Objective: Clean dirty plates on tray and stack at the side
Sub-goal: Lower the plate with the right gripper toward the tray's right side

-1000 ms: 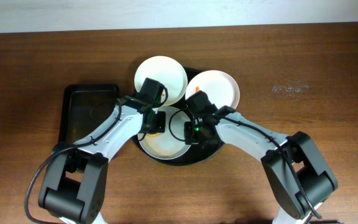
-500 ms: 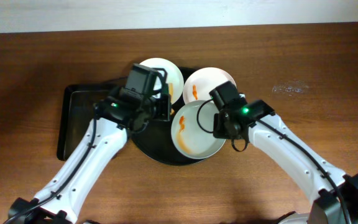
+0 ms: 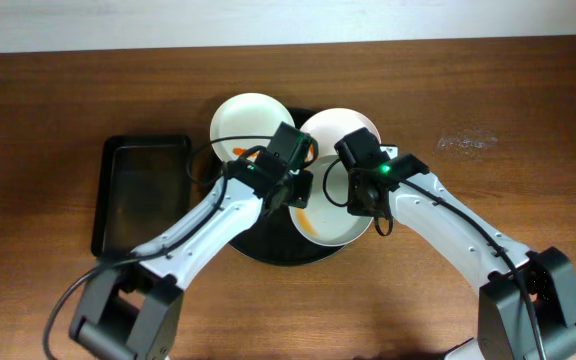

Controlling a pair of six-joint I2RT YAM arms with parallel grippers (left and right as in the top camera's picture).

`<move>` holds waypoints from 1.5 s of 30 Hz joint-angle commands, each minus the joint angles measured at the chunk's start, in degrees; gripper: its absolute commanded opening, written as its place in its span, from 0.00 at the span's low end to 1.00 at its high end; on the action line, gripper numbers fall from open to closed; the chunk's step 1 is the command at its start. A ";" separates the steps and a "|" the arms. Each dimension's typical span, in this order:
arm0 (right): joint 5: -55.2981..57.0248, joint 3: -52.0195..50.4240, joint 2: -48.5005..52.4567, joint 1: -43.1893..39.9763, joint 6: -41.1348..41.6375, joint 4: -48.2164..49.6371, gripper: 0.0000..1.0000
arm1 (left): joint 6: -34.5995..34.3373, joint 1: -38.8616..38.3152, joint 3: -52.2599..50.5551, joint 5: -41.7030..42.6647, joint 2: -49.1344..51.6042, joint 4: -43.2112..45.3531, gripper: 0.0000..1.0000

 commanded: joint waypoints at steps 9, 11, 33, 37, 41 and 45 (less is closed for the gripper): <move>2.23 0.22 0.57 -1.49 0.26 -0.74 0.11 | 0.61 0.02 0.57 -0.39 7.23 2.29 0.03; 1.14 0.28 0.55 -1.51 -1.51 -0.50 0.25 | 0.61 -0.02 0.57 -0.42 7.26 3.34 0.03; -39.65 -6.62 0.57 -19.50 -21.64 7.91 0.62 | 0.63 -0.13 0.57 -0.39 7.26 3.13 0.00; -42.18 -10.91 0.59 -19.50 -21.62 15.28 0.50 | 0.63 -0.13 0.57 -0.39 7.26 3.13 0.00; -42.23 -11.82 0.59 -19.43 -21.64 17.22 0.49 | 0.63 -0.13 0.57 -0.39 7.26 3.15 0.01; -42.14 -11.87 0.59 -19.43 -21.66 17.44 0.27 | 0.63 -0.13 0.57 -0.39 7.26 3.13 0.00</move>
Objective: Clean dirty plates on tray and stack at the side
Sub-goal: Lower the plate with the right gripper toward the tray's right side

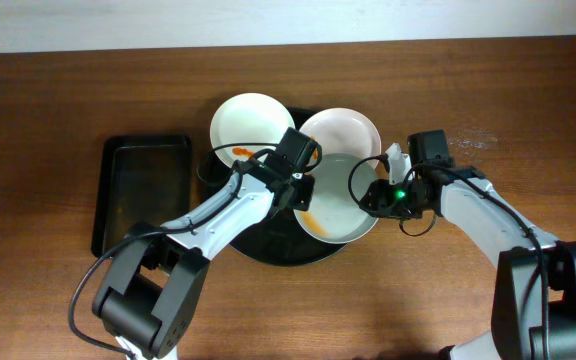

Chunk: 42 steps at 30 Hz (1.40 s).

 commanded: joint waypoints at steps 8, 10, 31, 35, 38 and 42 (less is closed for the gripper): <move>-0.76 -0.35 0.13 -0.07 -0.42 0.31 0.04 | 0.63 -0.13 0.57 -0.35 0.63 0.15 0.00; -0.74 -0.33 -0.35 -0.07 -0.44 0.28 0.04 | 0.66 -0.11 0.57 -0.35 0.63 0.15 0.01; 9.62 -0.31 -9.03 -0.11 4.79 -13.97 0.75 | 0.66 -0.11 1.31 -0.35 0.63 1.20 0.12; 9.55 -0.11 -9.01 -0.04 4.81 -13.29 0.92 | 0.66 -0.13 1.31 -0.33 0.63 1.22 0.12; 6.58 -0.22 -8.74 0.02 4.81 -13.27 0.85 | 0.66 -0.13 1.31 -0.33 0.63 1.29 0.11; 4.55 -0.59 -7.19 1.18 5.25 -13.20 0.68 | 0.66 -0.11 1.31 -0.13 0.63 1.27 0.11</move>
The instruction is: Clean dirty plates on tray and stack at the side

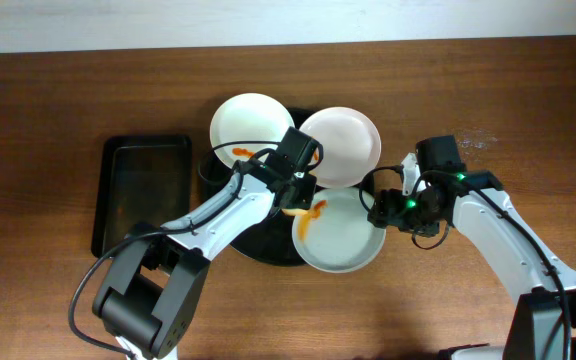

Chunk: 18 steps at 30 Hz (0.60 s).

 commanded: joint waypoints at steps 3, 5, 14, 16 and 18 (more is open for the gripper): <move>-2.75 -0.57 1.70 3.87 3.28 -0.13 0.60 | 0.24 0.09 1.20 1.11 0.63 0.15 0.11; -2.49 -0.59 1.70 4.87 5.79 -1.46 0.61 | 0.24 0.09 1.20 1.11 0.63 0.13 0.11; -9.09 -12.57 1.70 4.87 16.96 12.81 0.45 | 0.24 0.09 1.20 1.11 0.63 0.11 0.11; -9.25 -12.50 1.66 4.74 16.94 13.18 0.32 | 0.24 0.09 1.20 1.11 0.63 0.11 0.11; -9.27 -12.37 1.36 4.17 16.92 13.00 0.17 | 0.26 0.09 1.20 1.11 0.63 0.09 0.11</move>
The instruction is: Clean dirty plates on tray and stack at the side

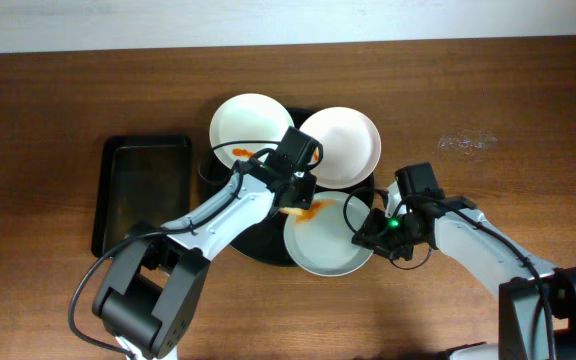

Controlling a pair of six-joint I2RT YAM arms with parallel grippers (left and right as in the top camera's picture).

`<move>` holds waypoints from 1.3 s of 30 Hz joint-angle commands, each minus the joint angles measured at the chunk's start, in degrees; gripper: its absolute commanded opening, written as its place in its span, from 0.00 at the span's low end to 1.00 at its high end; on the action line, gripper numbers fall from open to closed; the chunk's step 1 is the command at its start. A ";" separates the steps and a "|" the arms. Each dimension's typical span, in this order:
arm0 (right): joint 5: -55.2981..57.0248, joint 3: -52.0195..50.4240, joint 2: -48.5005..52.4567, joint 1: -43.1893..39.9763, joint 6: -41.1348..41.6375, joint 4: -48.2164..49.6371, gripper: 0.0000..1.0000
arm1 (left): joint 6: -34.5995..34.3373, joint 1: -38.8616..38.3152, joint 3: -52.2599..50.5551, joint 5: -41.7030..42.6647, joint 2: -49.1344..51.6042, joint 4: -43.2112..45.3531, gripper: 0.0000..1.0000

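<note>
Three white plates lie around a round black tray (258, 248). The far-left plate (251, 122) carries a small orange smear, and the far-right plate (343, 145) looks clean. The near plate (326, 243) hangs over the tray's front right edge, with an orange smear (314, 210) at its far-left rim. My left gripper (294, 206) sits at that smear, its fingers down on a small pale sponge (292, 211). My right gripper (367, 234) is shut on the near plate's right rim.
A black rectangular tray (140, 190) lies left of the round one. A small dark cup-like thing (208, 167) sits at the round tray's left edge, partly under the left arm. Bare wooden table (528, 120) stretches to the right.
The near plate has shifted a little left and turned, bringing its orange smear under the left gripper. The right gripper, still on the rim, now sits lower and further left. The left gripper stayed put.
Both grippers first hovered over the smeared near plate lying on the round tray. Then the right gripper was at that plate's right rim. Later the plate sat nearer the front, hanging off the tray; now it is turned against the left gripper's sponge.
</note>
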 commanded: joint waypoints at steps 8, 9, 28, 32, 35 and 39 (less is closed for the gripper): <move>0.76 -0.79 -1.99 -0.59 0.37 -0.76 0.06 | 0.26 0.07 1.20 0.98 0.63 -0.17 0.10; 0.74 -0.79 -1.99 -0.59 0.22 -1.03 0.13 | 0.26 0.07 1.20 0.98 0.63 -0.15 0.10; -6.69 -2.75 -1.92 2.40 9.60 -0.04 0.35 | 0.26 0.07 1.20 0.98 0.63 -0.07 0.10; -5.84 -3.58 -1.92 4.92 12.48 4.57 0.21 | 0.26 0.07 1.20 0.98 0.63 -0.11 0.10; -5.79 -3.58 -1.92 4.92 12.41 4.17 0.04 | 0.26 0.07 1.20 0.98 0.63 -0.11 0.10; -5.60 -3.56 -1.97 4.81 12.33 4.20 0.04 | 0.26 0.07 1.20 0.98 0.63 -0.13 0.10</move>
